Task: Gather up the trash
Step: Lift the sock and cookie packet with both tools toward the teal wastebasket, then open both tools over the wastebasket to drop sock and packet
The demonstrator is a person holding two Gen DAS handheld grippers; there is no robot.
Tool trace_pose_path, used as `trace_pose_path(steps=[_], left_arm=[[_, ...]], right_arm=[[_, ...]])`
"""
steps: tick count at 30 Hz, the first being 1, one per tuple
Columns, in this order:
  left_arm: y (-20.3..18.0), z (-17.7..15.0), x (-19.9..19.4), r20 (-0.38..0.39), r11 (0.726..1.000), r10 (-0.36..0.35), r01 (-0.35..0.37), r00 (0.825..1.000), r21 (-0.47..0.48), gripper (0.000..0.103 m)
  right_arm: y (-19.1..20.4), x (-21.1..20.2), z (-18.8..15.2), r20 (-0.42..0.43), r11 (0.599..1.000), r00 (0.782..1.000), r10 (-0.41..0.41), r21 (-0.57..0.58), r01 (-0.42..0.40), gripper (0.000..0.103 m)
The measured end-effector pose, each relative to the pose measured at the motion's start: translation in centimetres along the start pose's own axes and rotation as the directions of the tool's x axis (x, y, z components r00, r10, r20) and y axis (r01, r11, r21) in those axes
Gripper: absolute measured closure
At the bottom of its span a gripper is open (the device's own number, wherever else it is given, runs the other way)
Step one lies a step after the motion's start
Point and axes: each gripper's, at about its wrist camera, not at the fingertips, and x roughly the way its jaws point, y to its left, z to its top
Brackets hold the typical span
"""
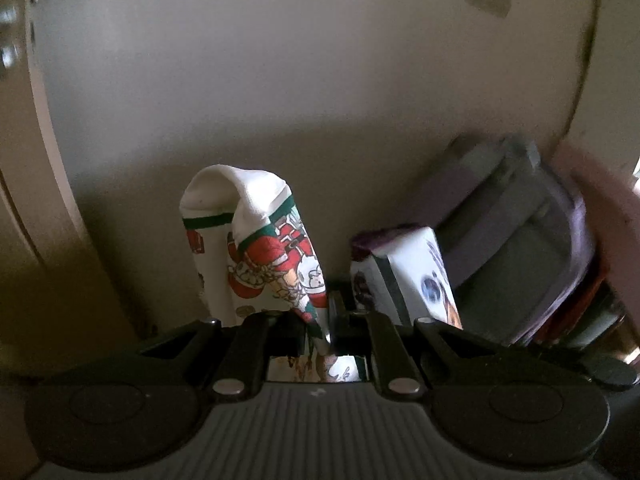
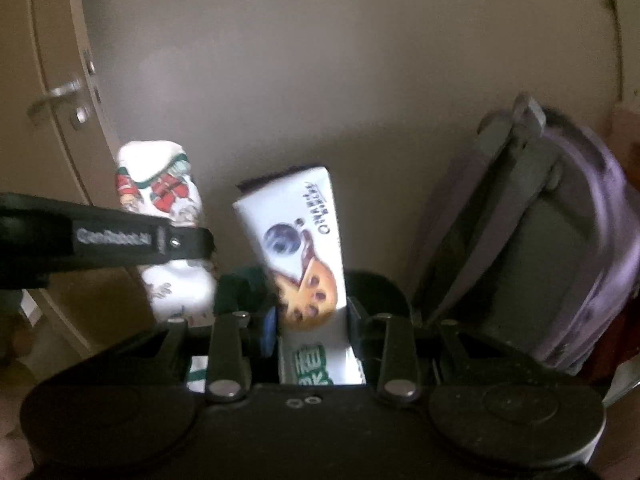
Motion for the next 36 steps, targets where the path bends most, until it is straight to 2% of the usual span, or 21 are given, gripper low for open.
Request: trace_pose_path(steps=[5, 9, 12, 18, 21, 24, 28, 32, 36], left_arm=[[1.4, -1.7, 4.3, -0.099, 1.000, 0.024, -0.024, 0.995, 0.006, 0.092], [2.5, -2.8, 6.8, -0.184, 1.000, 0.029, -0.028, 0.983, 0.008, 0.092], [2.5, -3.5, 8.2, -0.246, 0.998, 0.053, -0.047, 0.968, 0.029, 0.092], [2.5, -4.7, 9.9, -0.360, 0.999, 0.042, -0.030, 0.932, 0.037, 0.092], [2.9, -5.4, 10.5, -0.399, 1.000, 0.029, -0.024, 0.917, 0.016, 0.091], [3.2, -5.8, 10.6, -0.406, 1.000, 0.008, -0.008, 0.914, 0.001, 0.081], [3.3, -5.8, 11.0, -0.387, 1.000, -0.008, 0.008, 0.922, -0.001, 0.075], [3.6, -6.5, 9.1, -0.361, 0.999, -0.033, 0.031, 0.932, -0.011, 0.071], [3.9, -6.9, 6.6, -0.315, 0.999, -0.032, 0.031, 0.949, -0.007, 0.054]], right_arm=[[0.6, 2.9, -1.2, -0.071, 0.999, 0.997, 0.003, -0.048, -0.007, 0.070], [1.6, 4.6, -1.9, -0.116, 0.995, 0.993, -0.033, -0.101, 0.021, 0.069], [1.9, 5.6, -2.7, -0.158, 0.990, 0.986, -0.061, -0.137, 0.040, 0.068], [2.9, 6.2, -4.4, -0.219, 0.979, 0.972, -0.085, -0.201, 0.040, 0.062], [3.7, 6.1, -5.2, -0.227, 0.960, 0.965, -0.128, -0.272, 0.063, 0.061], [4.0, 5.4, -5.7, -0.242, 0.955, 0.964, -0.110, -0.295, 0.035, 0.049], [4.1, 4.6, -5.2, -0.215, 0.930, 0.967, -0.140, -0.363, 0.054, 0.047], [3.0, 3.1, -4.6, -0.203, 0.937, 0.972, -0.119, -0.346, 0.043, 0.045], [2.7, 1.1, -4.1, -0.182, 0.944, 0.978, -0.099, -0.328, 0.034, 0.045]])
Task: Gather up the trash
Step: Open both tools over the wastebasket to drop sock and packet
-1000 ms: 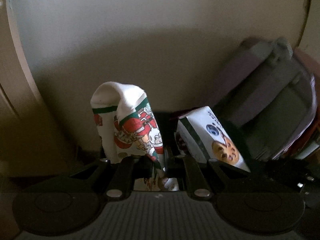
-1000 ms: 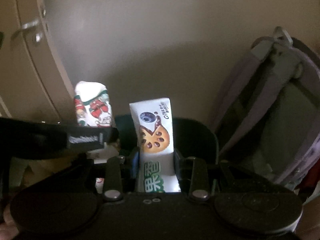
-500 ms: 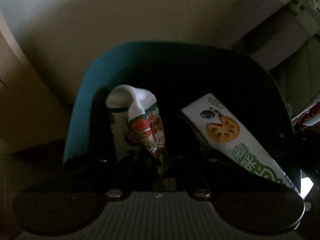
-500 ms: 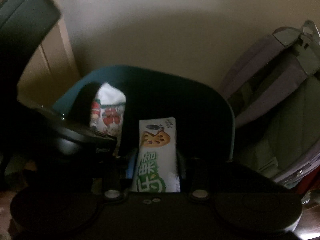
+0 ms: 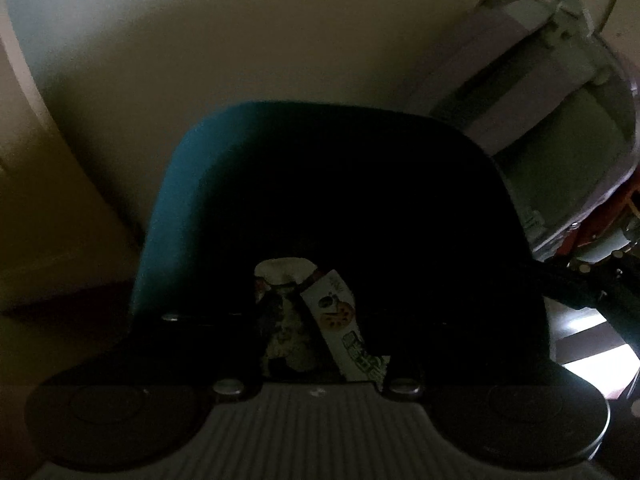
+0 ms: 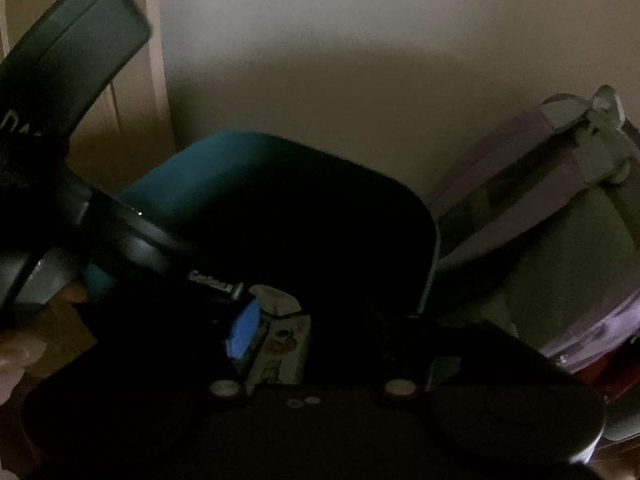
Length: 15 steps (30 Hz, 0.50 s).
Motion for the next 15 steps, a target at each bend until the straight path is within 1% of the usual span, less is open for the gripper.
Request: trace_pose_path(steps=[1, 3, 4, 5, 9, 12, 13, 15], left_arm=[[0.1, -0.4, -0.8, 0.018, 1.000, 0.000, 0.000, 1.000, 0.000, 0.048], [-0.1, -1.1, -2.5, 0.054, 1.000, -0.001, 0.001, 0.999, 0.005, 0.043], [-1.1, -0.9, -2.7, 0.067, 1.000, 0.001, -0.002, 0.998, 0.012, 0.043], [-1.3, -1.2, -3.9, 0.080, 1.000, 0.005, -0.007, 0.997, 0.018, 0.043], [-2.0, -2.6, -6.9, 0.118, 0.999, 0.013, -0.016, 0.993, 0.028, 0.043], [-2.5, -4.1, -9.7, 0.148, 0.999, 0.019, -0.025, 0.989, 0.038, 0.038], [-2.8, -4.9, -9.8, 0.160, 0.999, 0.019, -0.026, 0.987, 0.043, 0.036], [-3.1, -5.9, -11.3, 0.177, 0.998, 0.023, -0.033, 0.984, 0.054, 0.035]], right_arm=[[0.0, -0.7, -0.1, 0.008, 1.000, 1.000, 0.004, 0.002, -0.004, 0.044], [-0.1, -2.2, -0.5, 0.026, 1.000, 1.000, 0.017, 0.019, -0.017, 0.043], [-0.1, -2.8, -0.4, 0.033, 0.999, 0.999, 0.023, 0.025, -0.024, 0.042], [0.0, -2.9, 0.1, 0.039, 0.999, 0.999, 0.028, 0.028, -0.029, 0.042], [0.6, -5.8, -1.1, 0.068, 0.999, 0.997, 0.036, 0.030, -0.038, 0.041], [0.9, -8.1, -1.9, 0.088, 0.997, 0.994, 0.060, 0.050, -0.064, 0.040], [1.0, -8.6, -2.1, 0.096, 0.996, 0.993, 0.066, 0.052, -0.071, 0.039], [1.1, -10.1, -2.7, 0.114, 0.995, 0.991, 0.077, 0.055, -0.084, 0.037]])
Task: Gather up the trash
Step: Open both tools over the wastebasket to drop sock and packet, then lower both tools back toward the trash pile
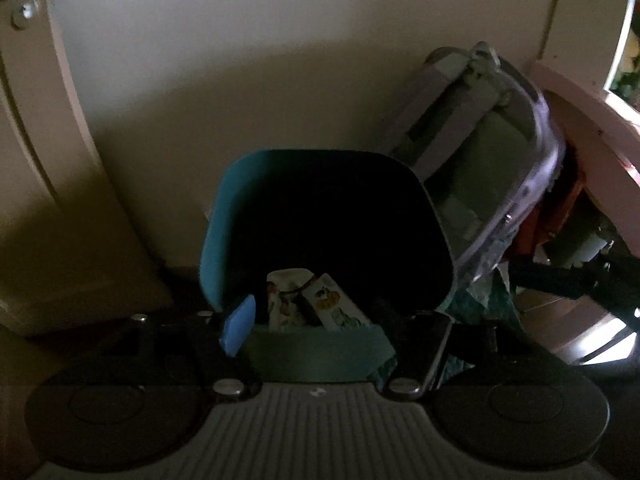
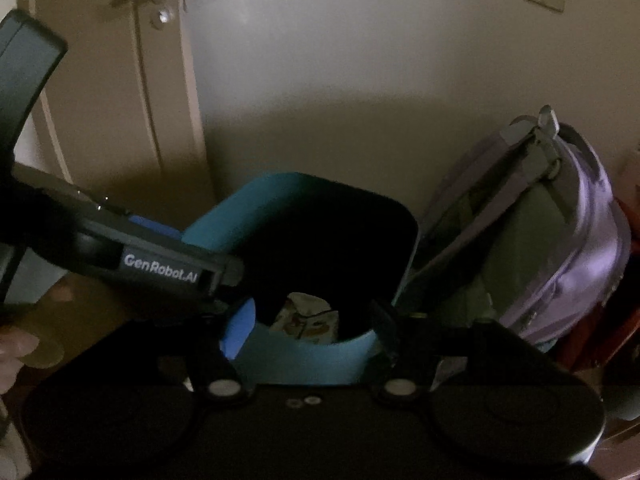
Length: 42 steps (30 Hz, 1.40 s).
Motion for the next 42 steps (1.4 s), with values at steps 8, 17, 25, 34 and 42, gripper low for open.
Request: trace_pose_path(steps=[8, 17, 25, 34, 42], left_arm=[[-0.6, -4.3, -6.5, 0.036, 1.000, 0.011, -0.011, 0.999, 0.021, 0.034], [-2.1, -9.5, -10.3, 0.050, 0.998, 0.005, -0.007, 0.999, 0.057, 0.028], [-3.3, -14.5, -11.0, 0.064, 0.997, 0.029, -0.034, 0.998, 0.072, 0.023], [-3.5, -20.4, -9.2, 0.070, 0.996, 0.054, -0.059, 0.996, 0.060, 0.009], [-3.4, -25.6, -3.5, -0.014, 0.999, -0.014, 0.015, 1.000, 0.033, 0.003]], right_arm=[[1.2, -5.7, -3.2, 0.040, 0.999, 0.998, 0.039, 0.024, -0.040, 0.030], [2.0, -9.6, -7.9, 0.073, 0.992, 0.992, 0.100, 0.065, -0.105, 0.021], [2.1, -11.3, -12.2, 0.101, 0.984, 0.987, 0.129, 0.111, -0.140, 0.011], [1.9, -10.1, -18.8, 0.125, 0.971, 0.981, 0.146, 0.171, -0.167, 0.007], [0.3, -5.2, -26.2, 0.066, 0.962, 0.993, 0.098, 0.251, -0.111, 0.006]])
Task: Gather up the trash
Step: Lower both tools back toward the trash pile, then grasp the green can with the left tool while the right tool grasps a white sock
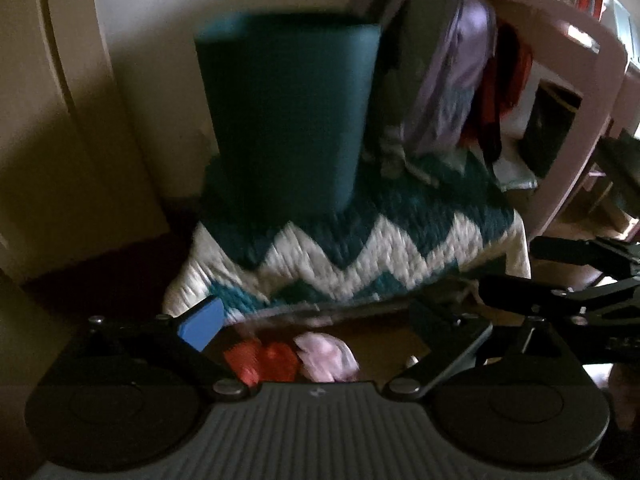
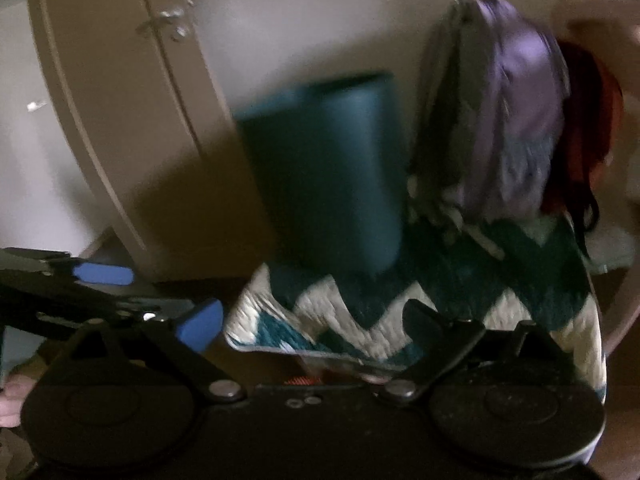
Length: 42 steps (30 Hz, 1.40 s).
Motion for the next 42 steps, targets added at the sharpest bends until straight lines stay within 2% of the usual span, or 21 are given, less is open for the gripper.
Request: trace_pose_path(steps=[3, 6, 8, 12, 15, 18, 20, 23, 24, 29, 34, 37, 42], left_arm=[[0.1, -1.9, 3.6, -0.068, 1.000, -0.010, 0.008, 0.998, -0.026, 0.003], [0.8, -3.6, 7.7, -0.155, 0.994, -0.024, 0.007, 0.988, -0.106, 0.003], [1.4, -4.7, 10.6, -0.213, 0.985, -0.043, 0.005, 0.976, -0.172, 0.003], [2.2, -6.6, 16.2, -0.306, 0.958, -0.043, -0.048, 0.951, -0.282, 0.003], [2.5, -8.1, 20.4, -0.379, 0.941, -0.039, -0.093, 0.925, -0.326, 0.003], [2.7, -9.8, 24.8, -0.466, 0.929, -0.040, -0.140, 0.884, -0.344, 0.003], [3.1, -11.2, 27.7, -0.528, 0.916, -0.039, -0.181, 0.848, -0.359, 0.003], [3.7, -13.3, 31.7, -0.602, 0.891, -0.052, -0.235, 0.797, -0.388, 0.003], [3.9, -14.0, 32.9, -0.621, 0.884, -0.056, -0.250, 0.782, -0.394, 0.003], [4.2, -17.5, 38.4, -0.710, 0.872, -0.042, -0.321, 0.703, -0.369, 0.003], [4.1, -20.6, 42.4, -0.766, 0.859, -0.070, -0.353, 0.639, -0.372, 0.003], [4.1, -22.2, 44.6, -0.786, 0.846, -0.099, -0.364, 0.610, -0.389, 0.003], [4.1, -24.4, 47.1, -0.798, 0.844, -0.126, -0.360, 0.589, -0.399, 0.003]], right_arm=[[-1.7, 2.5, -2.7, -0.052, 0.999, 0.998, -0.033, 0.018, 0.034, 0.006], [-3.6, 5.4, -5.1, -0.115, 0.997, 0.991, -0.073, 0.029, 0.077, 0.006], [-4.7, 7.2, -6.6, -0.156, 0.994, 0.983, -0.096, 0.036, 0.103, 0.006], [-7.3, 11.0, -9.1, -0.219, 0.985, 0.966, -0.139, 0.065, 0.157, 0.006], [-9.6, 13.8, -11.0, -0.271, 0.974, 0.949, -0.158, 0.113, 0.195, 0.006], [-11.7, 16.7, -12.9, -0.337, 0.959, 0.926, -0.171, 0.158, 0.235, 0.006], [-12.9, 18.5, -14.1, -0.376, 0.951, 0.909, -0.180, 0.169, 0.258, 0.006], [-14.7, 21.2, -16.2, -0.448, 0.937, 0.873, -0.194, 0.180, 0.301, 0.006], [-15.4, 22.2, -17.0, -0.476, 0.932, 0.858, -0.196, 0.182, 0.314, 0.006], [-17.6, 25.7, -20.2, -0.549, 0.922, 0.814, -0.191, 0.185, 0.341, 0.006], [-19.6, 28.7, -22.9, -0.603, 0.912, 0.777, -0.184, 0.190, 0.364, 0.006], [-20.9, 30.2, -24.6, -0.629, 0.897, 0.757, -0.175, 0.215, 0.386, 0.006], [-22.8, 32.6, -26.5, -0.657, 0.881, 0.734, -0.175, 0.227, 0.414, 0.008]])
